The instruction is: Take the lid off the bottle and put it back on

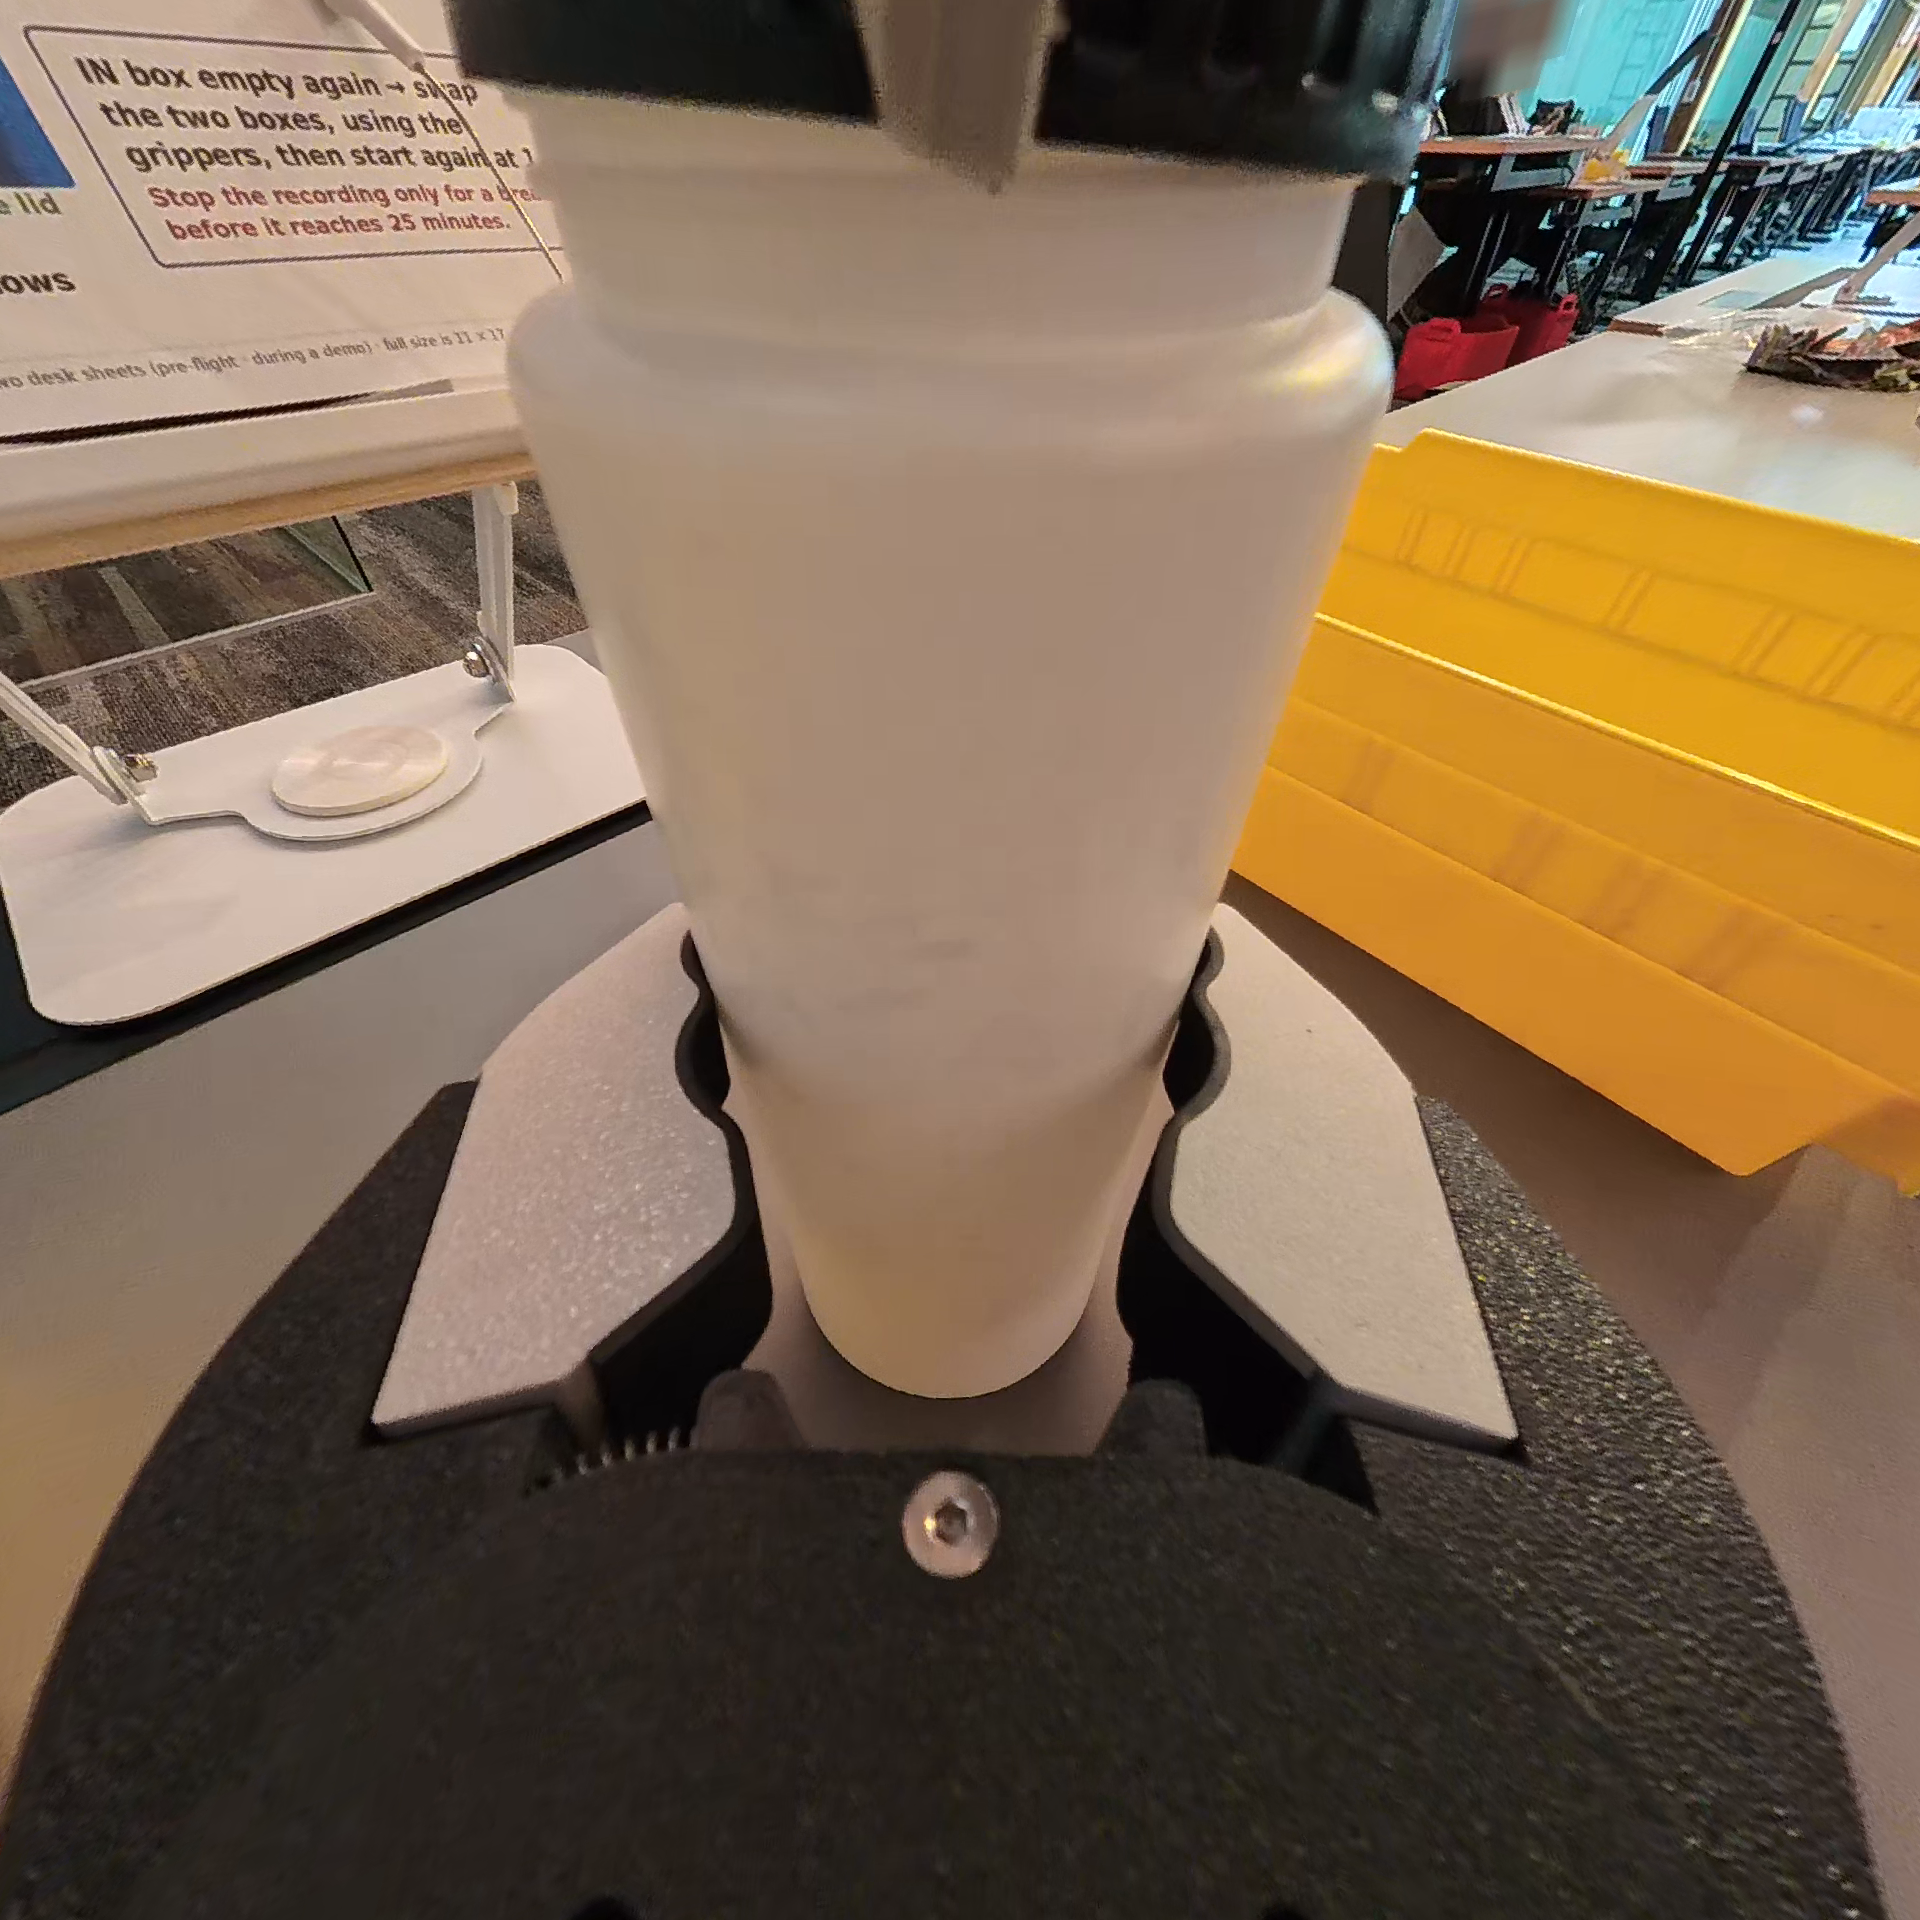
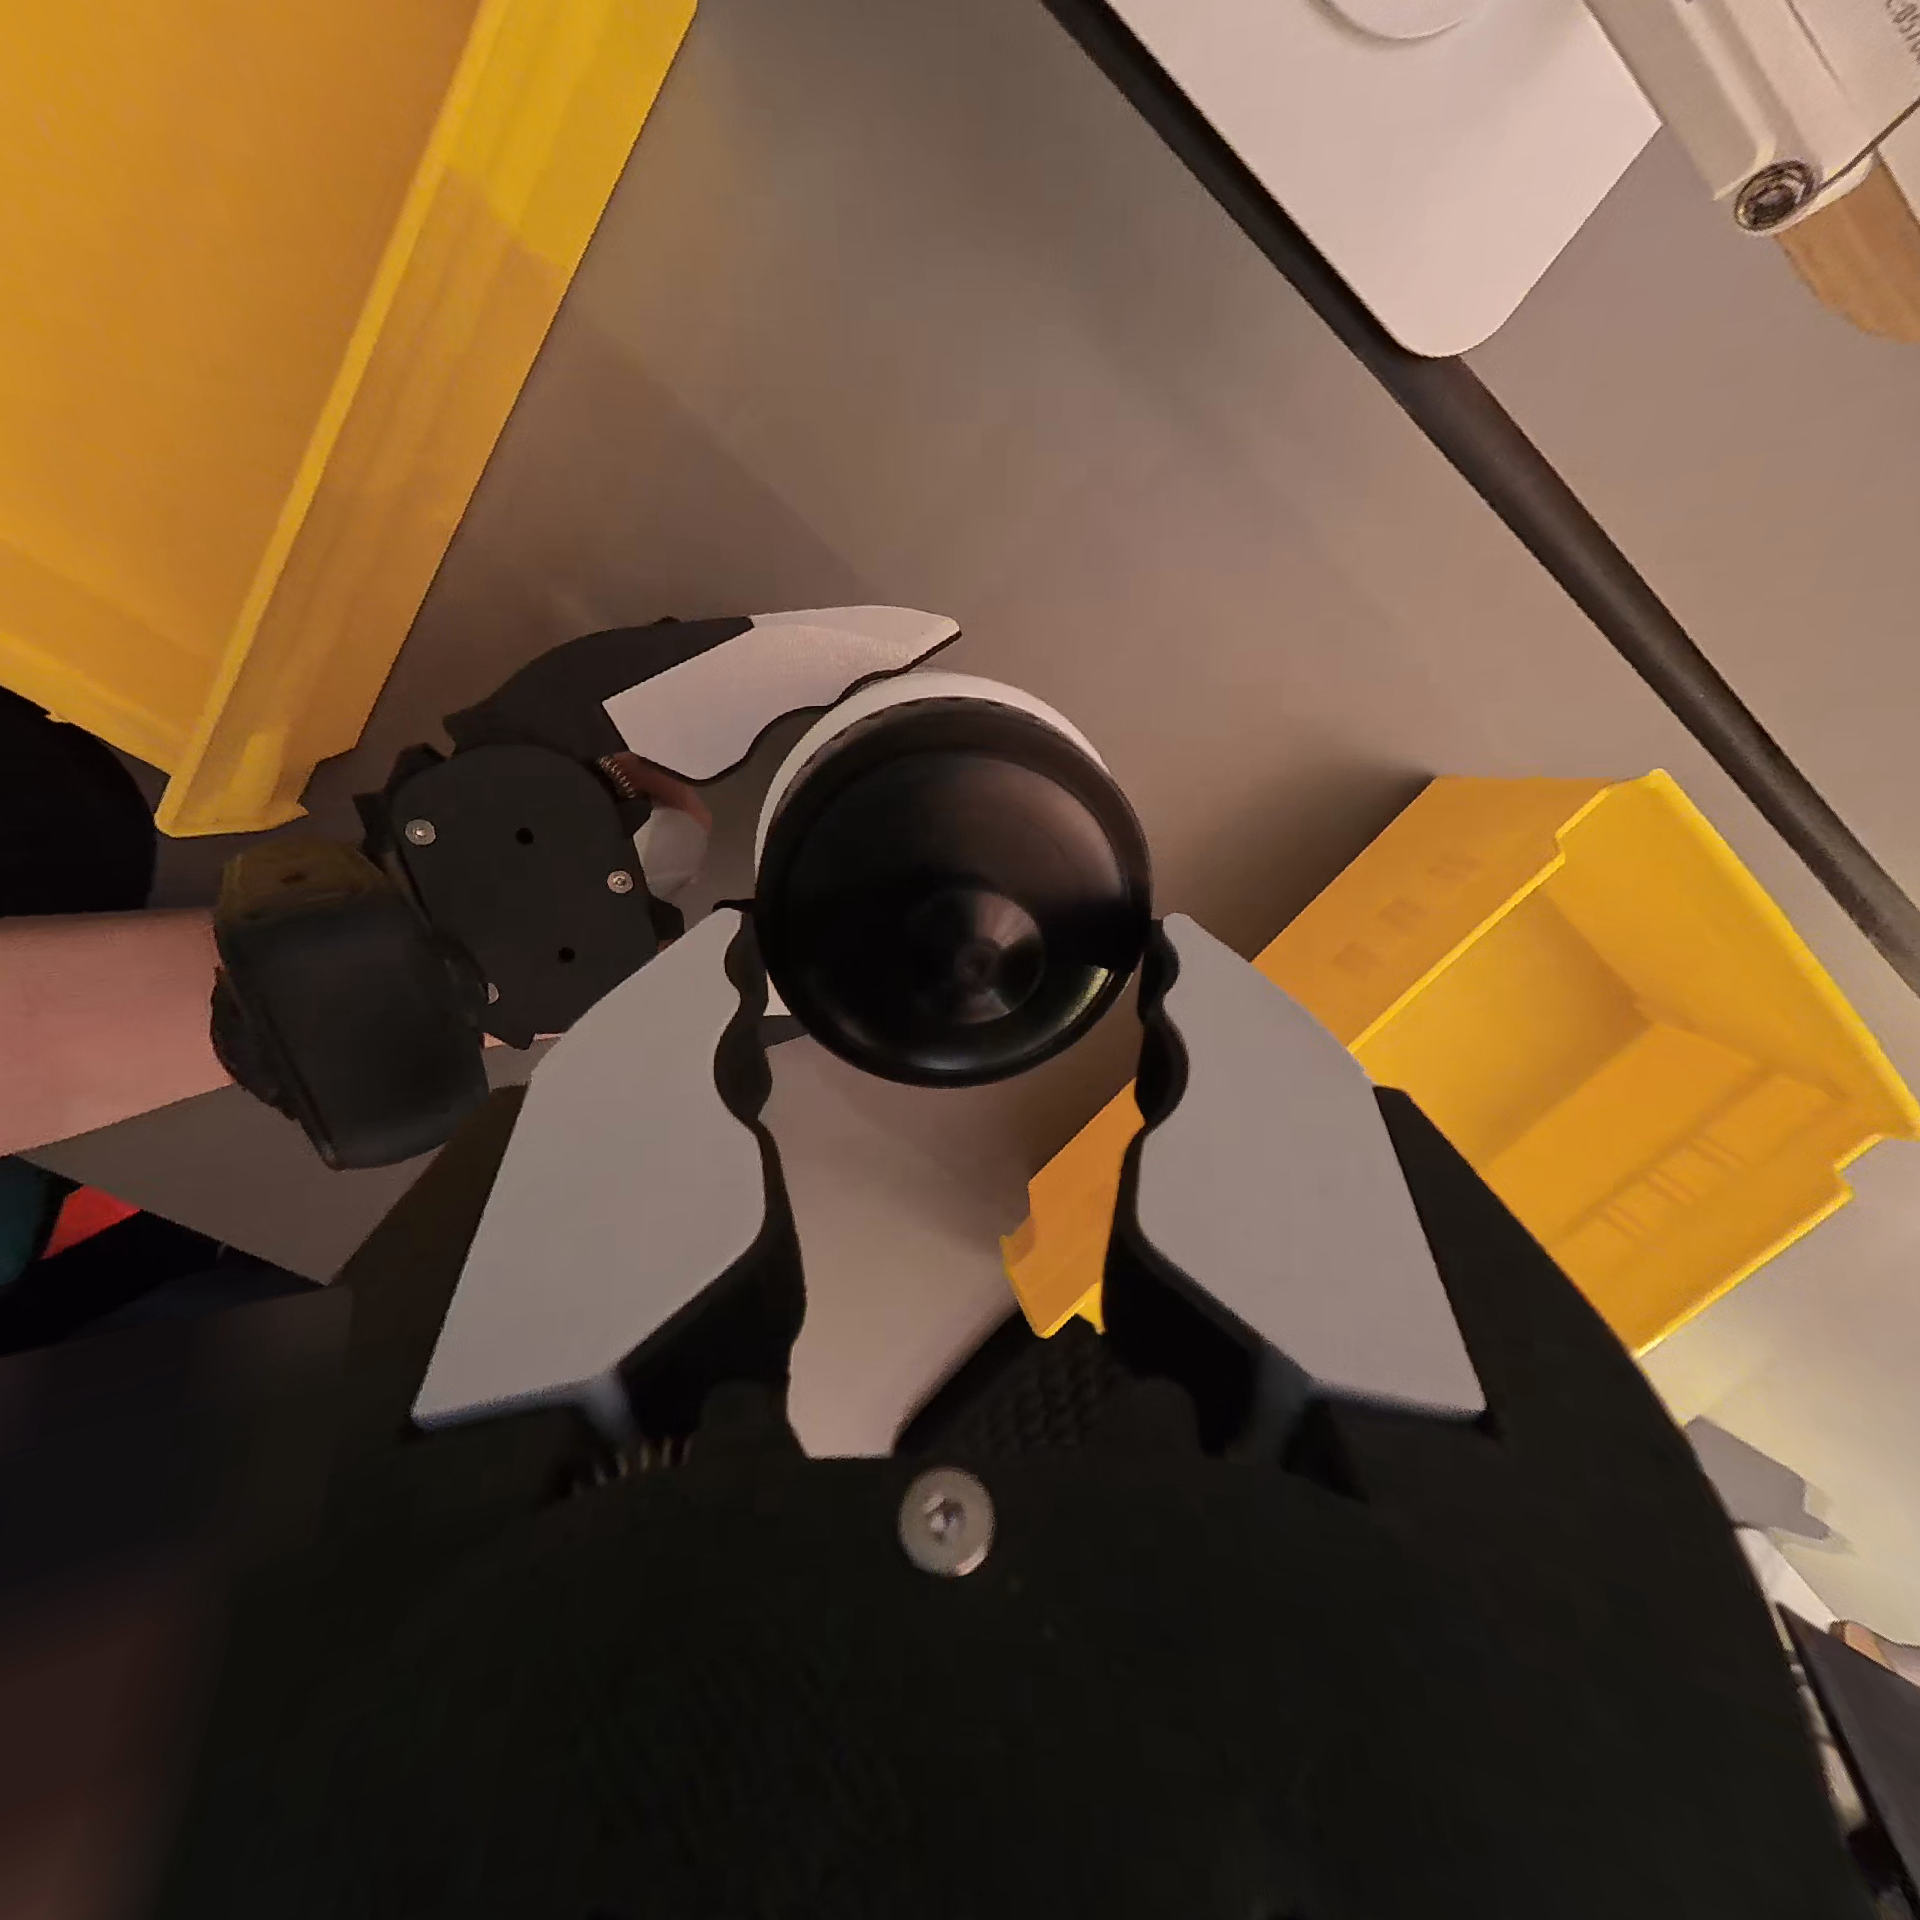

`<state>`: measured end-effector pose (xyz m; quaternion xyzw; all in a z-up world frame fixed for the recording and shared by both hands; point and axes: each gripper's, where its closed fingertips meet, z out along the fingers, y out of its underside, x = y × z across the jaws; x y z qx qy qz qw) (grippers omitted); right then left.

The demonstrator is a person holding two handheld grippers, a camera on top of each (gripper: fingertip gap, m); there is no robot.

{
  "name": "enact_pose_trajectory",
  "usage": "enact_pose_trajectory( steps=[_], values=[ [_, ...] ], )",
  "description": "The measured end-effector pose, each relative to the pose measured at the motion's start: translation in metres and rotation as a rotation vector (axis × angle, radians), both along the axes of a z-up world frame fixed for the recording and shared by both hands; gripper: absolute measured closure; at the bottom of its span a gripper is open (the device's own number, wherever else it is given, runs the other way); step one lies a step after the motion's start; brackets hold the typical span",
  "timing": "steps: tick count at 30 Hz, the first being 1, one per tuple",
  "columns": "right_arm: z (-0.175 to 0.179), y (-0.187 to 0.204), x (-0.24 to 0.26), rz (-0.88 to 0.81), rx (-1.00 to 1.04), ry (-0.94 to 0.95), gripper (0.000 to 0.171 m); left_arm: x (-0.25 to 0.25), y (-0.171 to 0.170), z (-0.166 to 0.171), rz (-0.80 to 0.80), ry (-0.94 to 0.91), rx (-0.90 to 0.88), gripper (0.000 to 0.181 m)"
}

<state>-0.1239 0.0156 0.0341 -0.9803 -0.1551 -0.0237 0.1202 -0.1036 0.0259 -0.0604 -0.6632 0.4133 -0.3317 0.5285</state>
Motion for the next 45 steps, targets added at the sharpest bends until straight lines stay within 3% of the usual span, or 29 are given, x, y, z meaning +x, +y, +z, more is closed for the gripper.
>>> enact_pose_trajectory(
  steps=[9, 14, 18, 22, 26, 31, 34, 39, 45],
  values=[
    [0.000, -0.008, 0.007, 0.262, -0.115, -0.084, 0.101, 0.006, -0.007, 0.000, -0.079, -0.008, 0.002, 0.097],
    [0.002, -0.019, 0.018, 0.648, -0.190, -0.210, 0.101, 0.013, -0.018, 0.001, -0.139, -0.008, 0.026, 0.097],
    [0.002, -0.020, 0.020, 0.788, -0.190, -0.262, 0.101, 0.015, -0.021, 0.001, -0.166, -0.011, 0.022, 0.097],
    [0.003, -0.019, 0.013, 0.713, -0.179, -0.205, 0.099, 0.014, -0.021, 0.001, -0.159, -0.012, 0.017, 0.097],
    [0.012, -0.016, 0.003, 0.499, -0.167, -0.055, 0.090, 0.013, -0.018, 0.000, -0.147, -0.012, 0.006, 0.097],
    [0.013, -0.007, 0.011, 0.255, -0.143, -0.051, 0.091, 0.012, -0.017, 0.000, -0.135, -0.006, 0.004, 0.096],
    [0.009, -0.008, 0.011, 0.198, -0.166, -0.010, 0.098, 0.012, -0.017, 0.000, -0.135, -0.005, 0.003, 0.097],
    [0.008, -0.010, 0.008, 0.266, -0.183, 0.003, 0.103, 0.012, -0.017, 0.000, -0.136, -0.005, 0.005, 0.096],
    [0.008, -0.018, 0.009, 0.628, -0.212, -0.161, 0.103, 0.014, -0.021, 0.001, -0.162, 0.013, 0.037, 0.096]
  ],
)
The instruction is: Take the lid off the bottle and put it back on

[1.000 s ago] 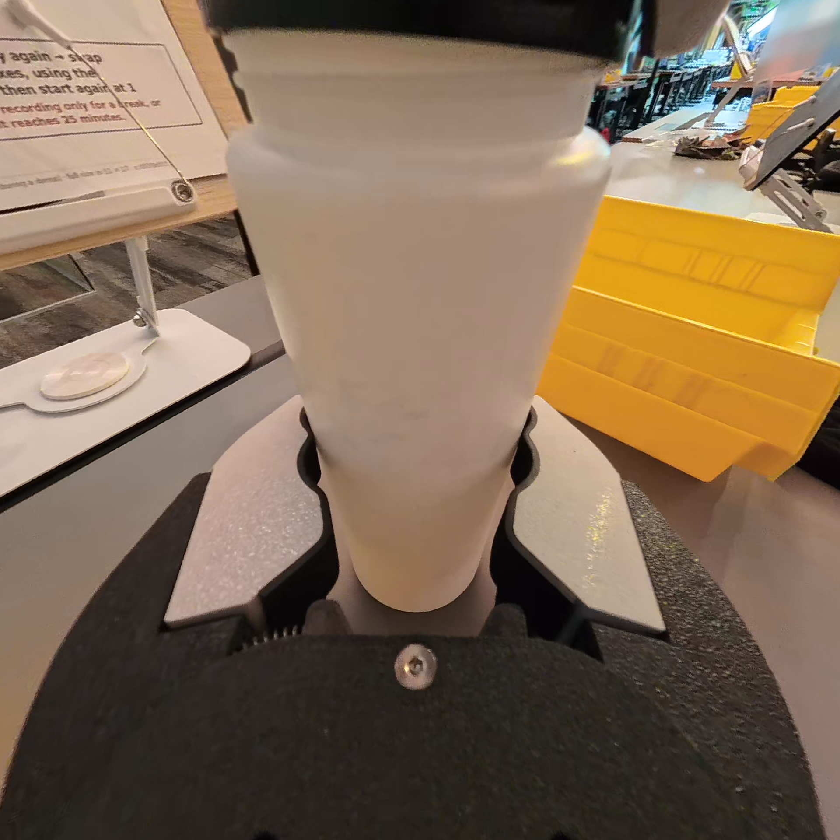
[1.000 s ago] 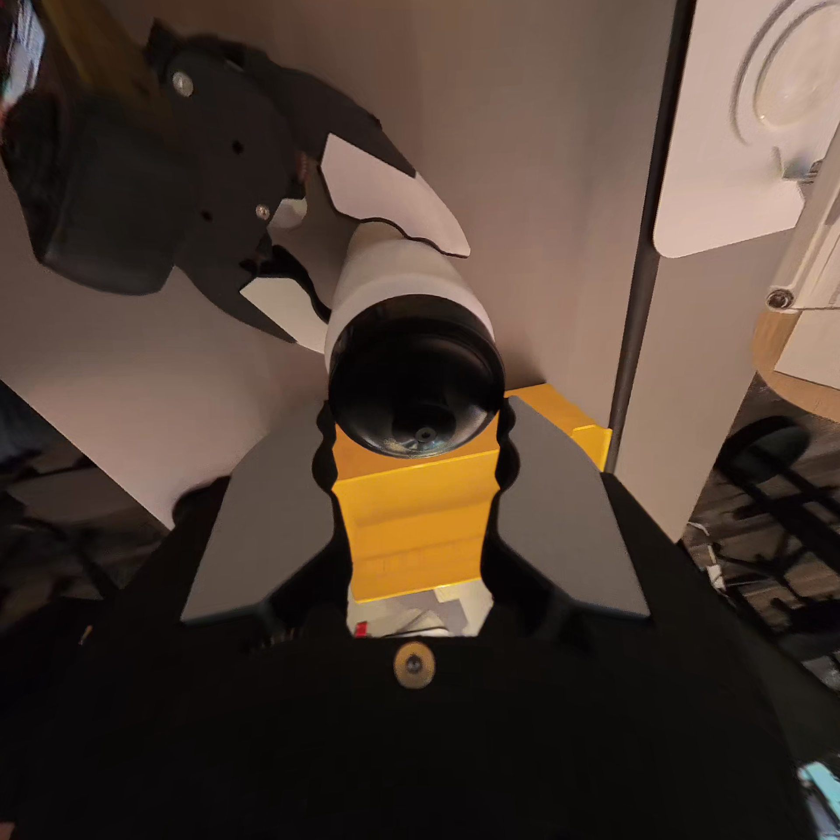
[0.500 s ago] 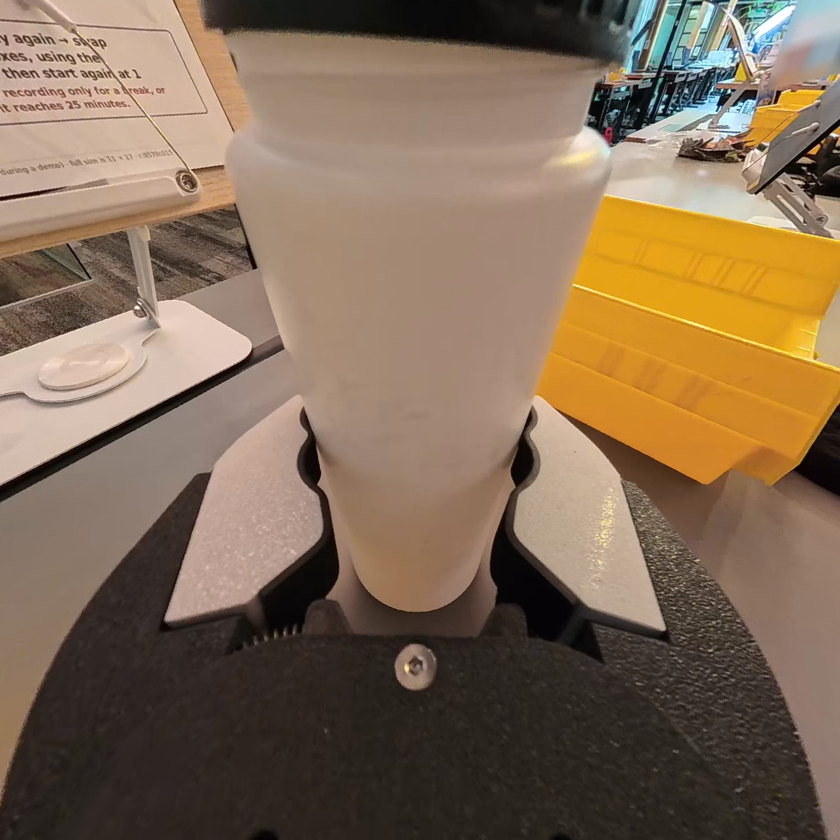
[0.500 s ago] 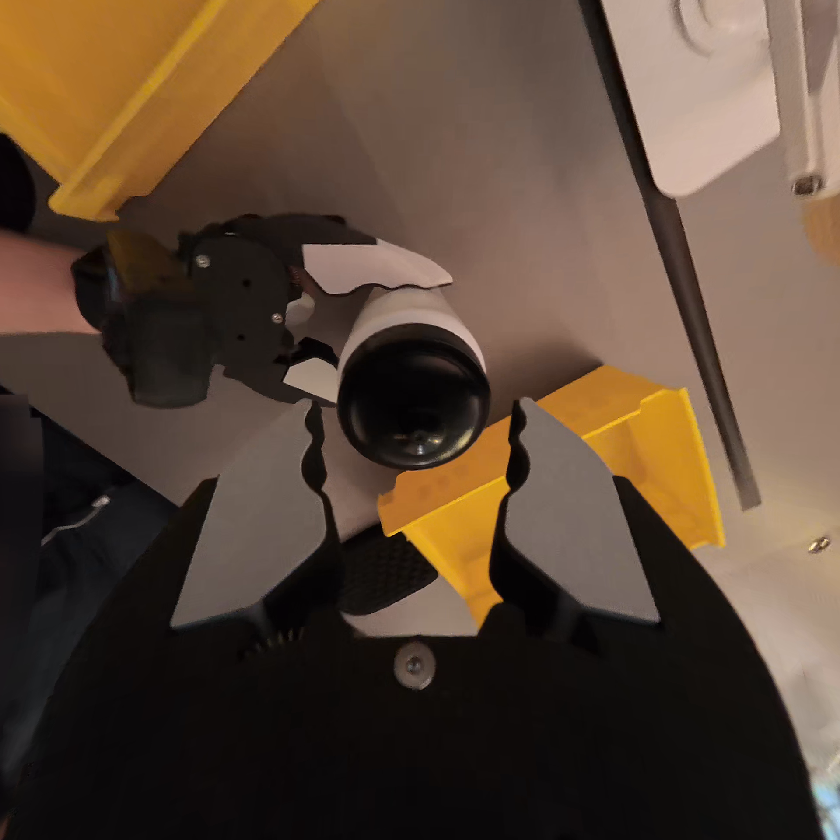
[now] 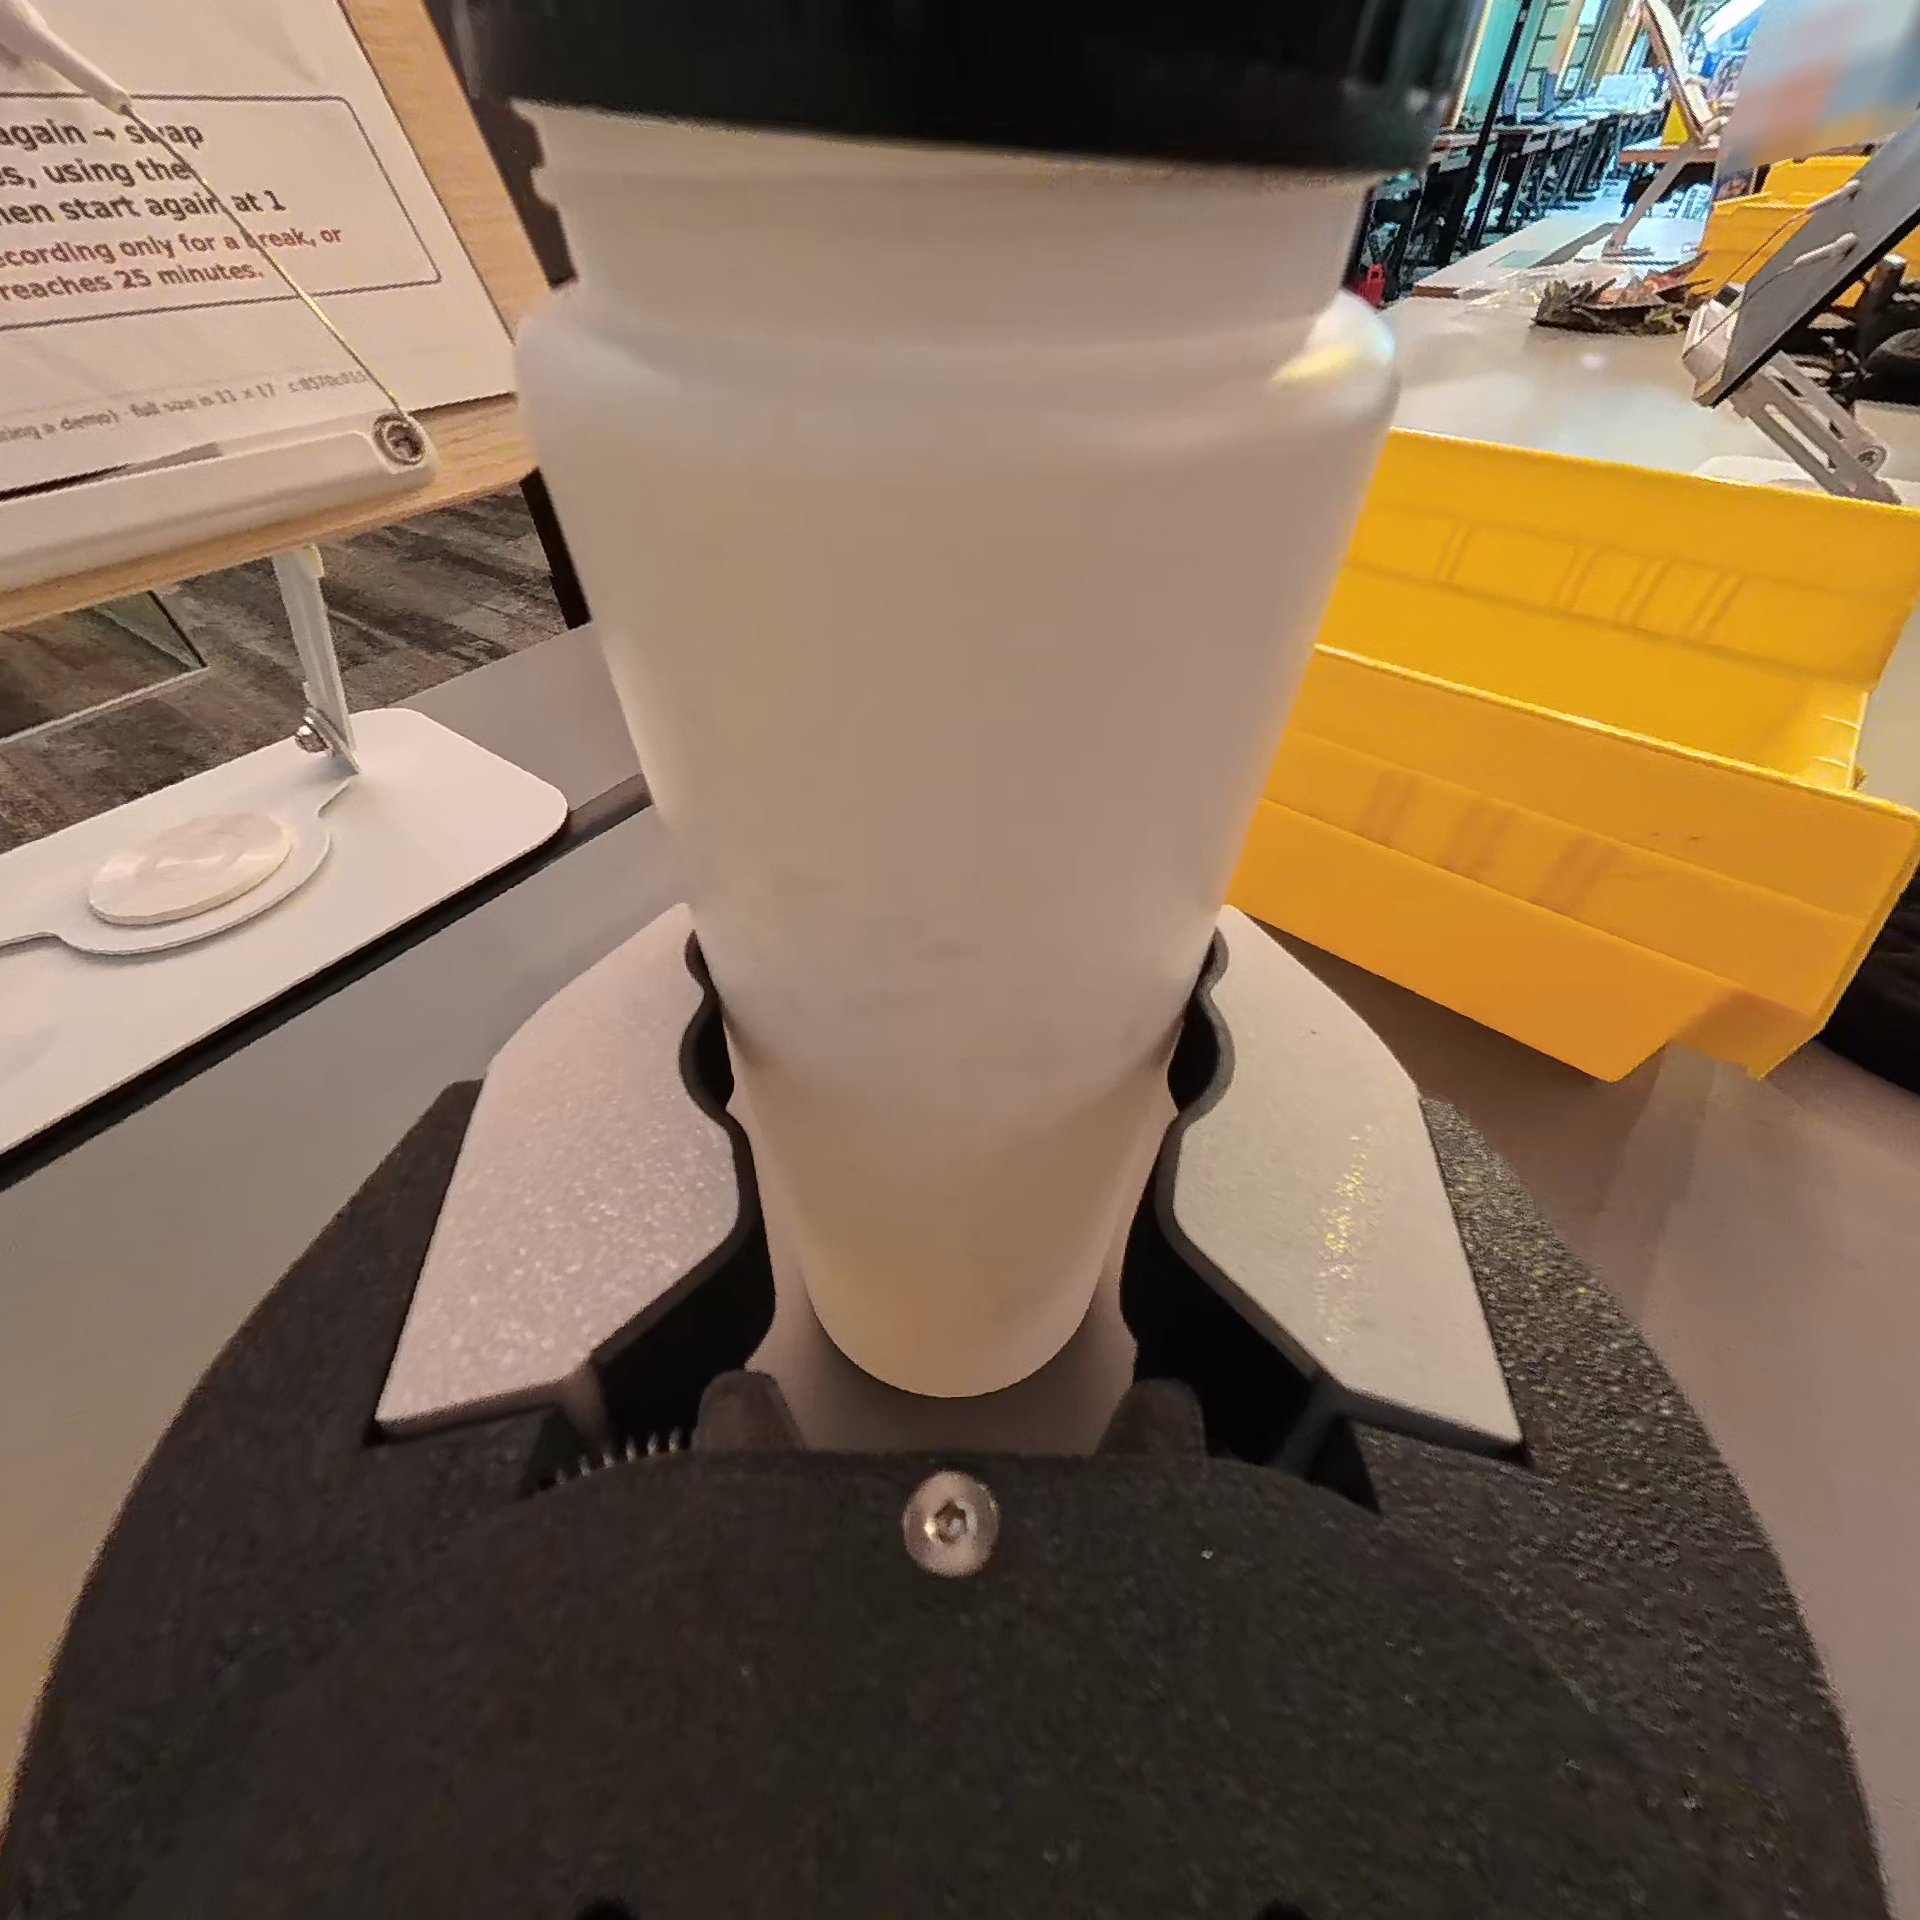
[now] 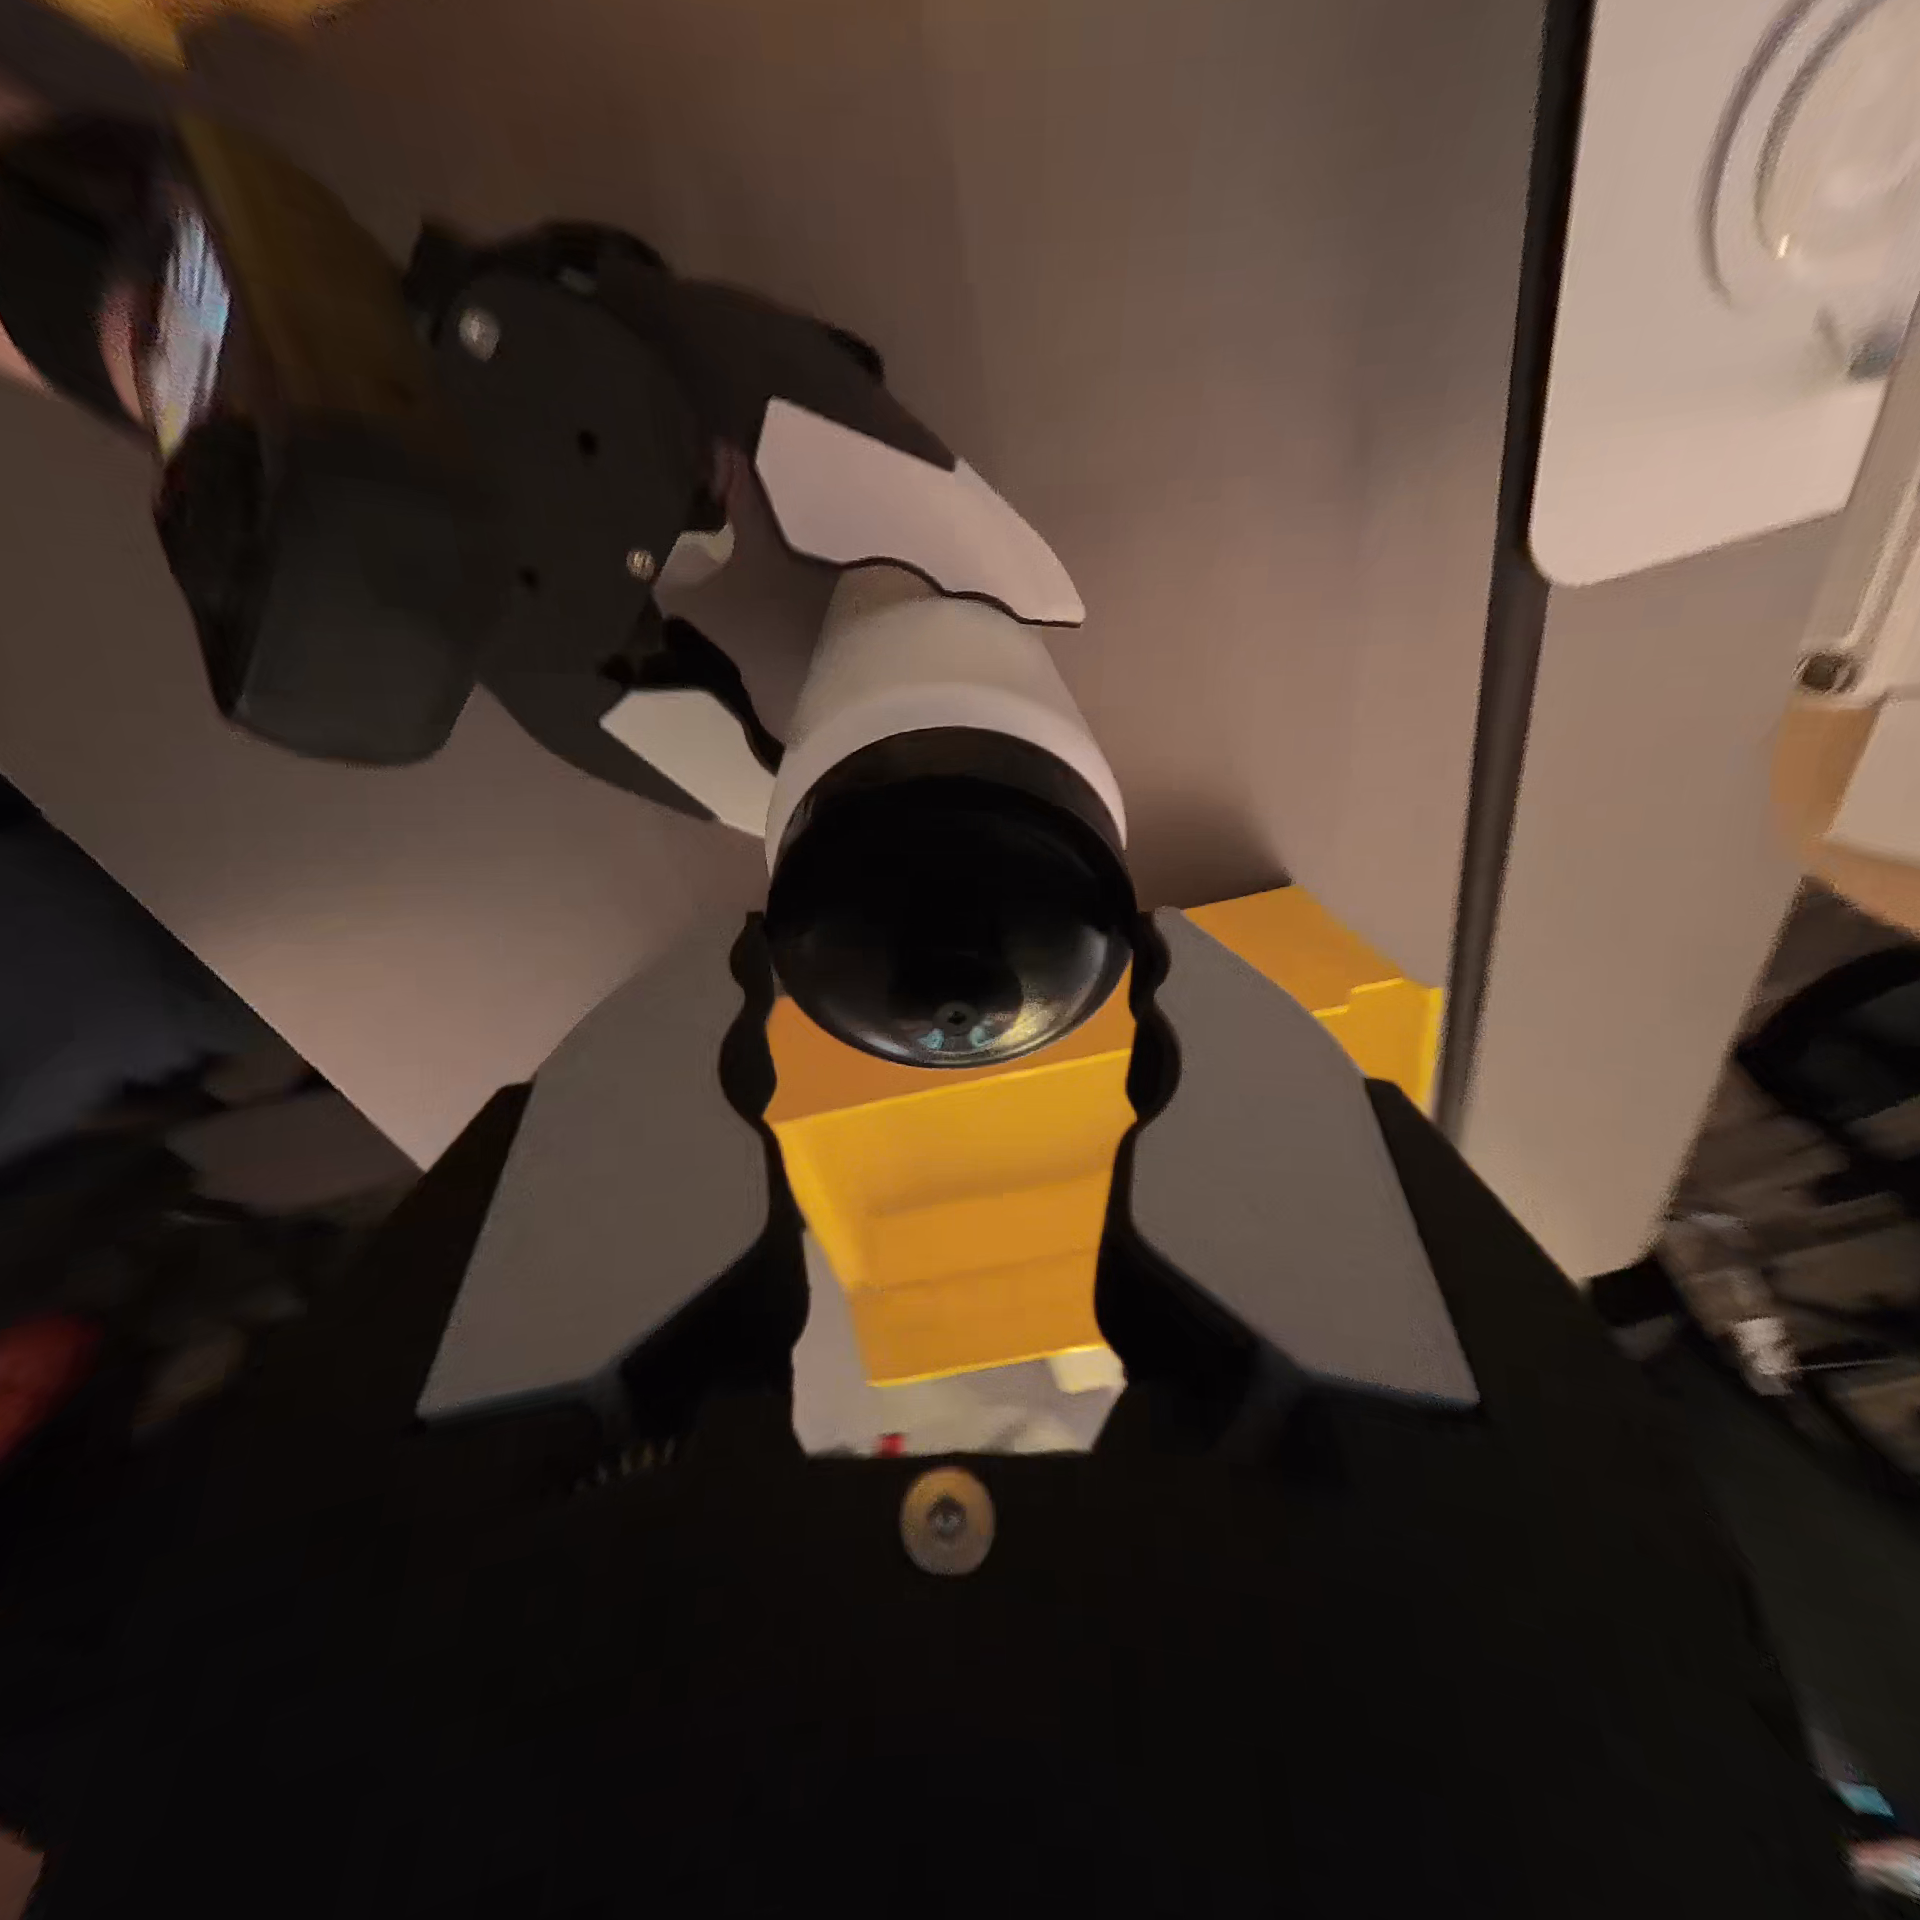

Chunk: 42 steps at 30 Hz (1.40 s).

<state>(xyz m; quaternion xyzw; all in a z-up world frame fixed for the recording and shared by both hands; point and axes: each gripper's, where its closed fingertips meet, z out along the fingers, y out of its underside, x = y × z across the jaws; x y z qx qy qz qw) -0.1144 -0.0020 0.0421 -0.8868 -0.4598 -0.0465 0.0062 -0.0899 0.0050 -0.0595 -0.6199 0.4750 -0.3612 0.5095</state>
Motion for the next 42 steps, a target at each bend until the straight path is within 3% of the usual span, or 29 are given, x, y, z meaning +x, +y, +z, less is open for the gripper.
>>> enact_pose_trajectory(
  steps=[8, 12, 14, 20, 23, 30, 35, 37, 42],
  values=[
    [0.000, -0.006, 0.001, 0.432, -0.002, -0.072, 0.103, 0.003, -0.008, 0.000, -0.075, -0.014, -0.009, 0.097],
    [-0.001, -0.004, 0.000, 0.429, 0.001, -0.047, 0.103, 0.003, -0.007, 0.000, -0.067, -0.018, -0.018, 0.097],
    [-0.001, -0.003, -0.001, 0.388, 0.005, -0.027, 0.103, 0.003, -0.006, -0.001, -0.064, -0.019, -0.028, 0.097],
    [-0.018, 0.005, -0.002, 0.004, 0.029, -0.034, 0.097, 0.003, -0.007, -0.002, -0.033, 0.008, -0.037, 0.097],
    [-0.018, 0.007, -0.006, -0.100, 0.045, -0.009, 0.100, 0.003, -0.009, -0.002, -0.029, 0.007, -0.035, 0.096],
    [-0.005, 0.012, -0.005, -0.144, 0.112, 0.047, 0.101, 0.004, -0.007, -0.002, -0.025, 0.003, -0.036, 0.096],
    [0.012, 0.017, 0.007, -0.344, 0.161, 0.112, 0.085, 0.003, -0.006, -0.002, -0.016, -0.001, -0.035, 0.096],
    [0.006, 0.009, 0.012, -0.339, 0.126, 0.090, 0.081, 0.004, -0.006, -0.002, -0.017, 0.001, -0.035, 0.096],
    [-0.002, 0.000, 0.007, -0.321, 0.067, 0.149, 0.096, 0.003, -0.006, -0.002, -0.018, -0.001, -0.036, 0.096]
  ],
)
